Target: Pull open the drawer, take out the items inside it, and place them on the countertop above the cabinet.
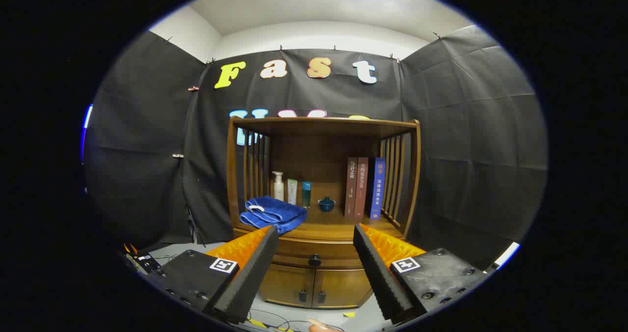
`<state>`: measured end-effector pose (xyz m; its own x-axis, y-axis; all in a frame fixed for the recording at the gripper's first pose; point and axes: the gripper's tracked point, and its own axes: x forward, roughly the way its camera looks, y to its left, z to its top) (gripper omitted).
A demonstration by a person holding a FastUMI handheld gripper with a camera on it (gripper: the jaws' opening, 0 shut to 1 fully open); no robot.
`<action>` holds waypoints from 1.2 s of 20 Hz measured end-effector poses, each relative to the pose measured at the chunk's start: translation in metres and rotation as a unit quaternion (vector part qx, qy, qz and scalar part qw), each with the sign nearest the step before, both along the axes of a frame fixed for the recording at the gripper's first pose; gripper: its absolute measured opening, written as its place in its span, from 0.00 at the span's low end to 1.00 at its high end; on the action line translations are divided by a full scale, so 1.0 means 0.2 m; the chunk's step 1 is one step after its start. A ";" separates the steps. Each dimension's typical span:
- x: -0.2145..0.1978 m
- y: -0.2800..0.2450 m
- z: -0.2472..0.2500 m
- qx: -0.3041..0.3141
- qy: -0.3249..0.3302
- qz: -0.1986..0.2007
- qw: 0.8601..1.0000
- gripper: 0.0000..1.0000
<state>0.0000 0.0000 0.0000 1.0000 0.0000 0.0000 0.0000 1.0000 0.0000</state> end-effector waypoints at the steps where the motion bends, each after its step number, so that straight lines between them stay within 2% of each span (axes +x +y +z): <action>1: 0.00 0.00 0.00 0.000 0.000 0.001 1.000 0.99; 24: 0.04 -0.01 -0.01 0.014 -0.003 0.000 1.000 0.99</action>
